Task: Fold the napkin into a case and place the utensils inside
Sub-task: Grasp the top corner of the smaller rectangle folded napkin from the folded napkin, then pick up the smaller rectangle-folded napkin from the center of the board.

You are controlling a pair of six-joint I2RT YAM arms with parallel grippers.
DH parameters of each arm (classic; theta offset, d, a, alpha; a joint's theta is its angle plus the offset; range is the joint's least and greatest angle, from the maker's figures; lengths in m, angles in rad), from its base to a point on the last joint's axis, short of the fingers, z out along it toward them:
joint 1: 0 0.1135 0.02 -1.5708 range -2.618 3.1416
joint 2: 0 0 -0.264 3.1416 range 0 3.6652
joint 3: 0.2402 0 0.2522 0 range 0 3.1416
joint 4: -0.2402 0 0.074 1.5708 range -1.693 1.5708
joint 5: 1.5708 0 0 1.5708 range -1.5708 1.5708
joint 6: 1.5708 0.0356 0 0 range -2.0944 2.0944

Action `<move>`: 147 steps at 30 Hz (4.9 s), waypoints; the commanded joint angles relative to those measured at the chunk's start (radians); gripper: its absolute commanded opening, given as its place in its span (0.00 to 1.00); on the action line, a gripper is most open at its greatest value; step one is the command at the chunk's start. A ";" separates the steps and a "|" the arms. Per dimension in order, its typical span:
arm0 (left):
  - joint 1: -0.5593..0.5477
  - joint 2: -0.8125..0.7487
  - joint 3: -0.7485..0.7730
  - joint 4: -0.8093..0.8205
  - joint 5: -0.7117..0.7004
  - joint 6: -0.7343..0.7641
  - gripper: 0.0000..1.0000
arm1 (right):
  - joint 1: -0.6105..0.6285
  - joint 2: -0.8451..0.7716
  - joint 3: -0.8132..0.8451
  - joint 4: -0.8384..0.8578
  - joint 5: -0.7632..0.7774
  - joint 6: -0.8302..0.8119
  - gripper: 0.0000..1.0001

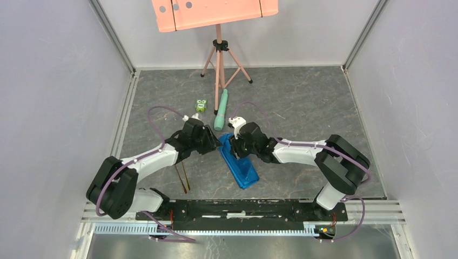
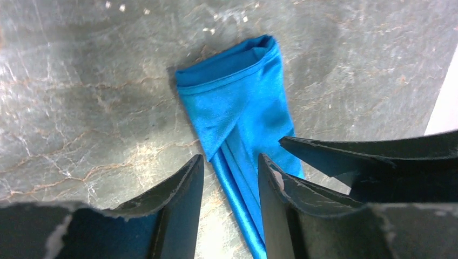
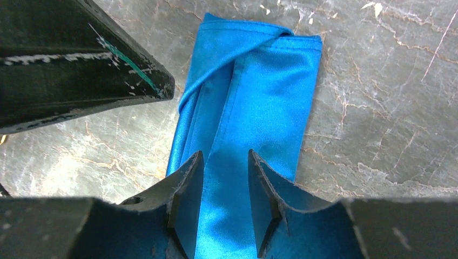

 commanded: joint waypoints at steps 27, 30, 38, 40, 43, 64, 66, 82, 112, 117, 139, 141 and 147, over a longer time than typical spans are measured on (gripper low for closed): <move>-0.036 0.107 -0.195 0.204 0.024 -0.261 0.25 | 0.126 0.096 0.163 -0.112 0.243 -0.077 0.01; -0.040 0.106 -0.208 0.220 0.020 -0.273 0.22 | 0.127 0.066 0.155 -0.094 0.196 -0.068 0.01; -0.056 0.106 -0.228 0.248 0.006 -0.297 0.13 | 0.127 0.058 0.140 -0.064 0.130 -0.052 0.00; -0.061 0.104 -0.229 0.248 0.002 -0.301 0.12 | 0.126 0.077 0.140 -0.056 0.121 -0.049 0.00; -0.075 0.098 -0.227 0.250 -0.009 -0.305 0.10 | 0.128 0.107 0.131 -0.028 0.099 -0.038 0.00; 0.078 -0.182 -0.128 0.040 -0.017 -0.080 0.28 | 0.082 0.118 -0.010 0.086 0.111 -0.035 0.07; 0.102 -0.140 -0.098 0.052 0.012 -0.056 0.23 | 0.082 0.113 -0.013 0.096 0.095 -0.040 0.07; 0.102 0.188 -0.043 0.434 0.184 -0.027 0.11 | 0.082 0.123 -0.011 0.119 0.053 -0.044 0.08; 0.116 0.314 -0.026 0.291 0.109 -0.010 0.02 | 0.258 0.117 0.101 -0.081 0.358 -0.147 0.57; 0.116 0.303 -0.029 0.285 0.107 -0.003 0.02 | 0.281 0.156 0.074 -0.054 0.462 -0.144 0.54; 0.116 -0.347 0.035 -0.246 -0.144 0.193 0.52 | 0.153 -0.063 -0.014 0.046 0.034 0.166 0.00; 0.115 -0.397 0.035 -0.276 -0.155 0.196 0.53 | 0.135 -0.080 -0.040 0.106 -0.078 0.231 0.00; 0.115 -0.457 0.042 -0.318 -0.146 0.195 0.53 | 0.077 -0.085 -0.186 0.435 -0.351 0.510 0.00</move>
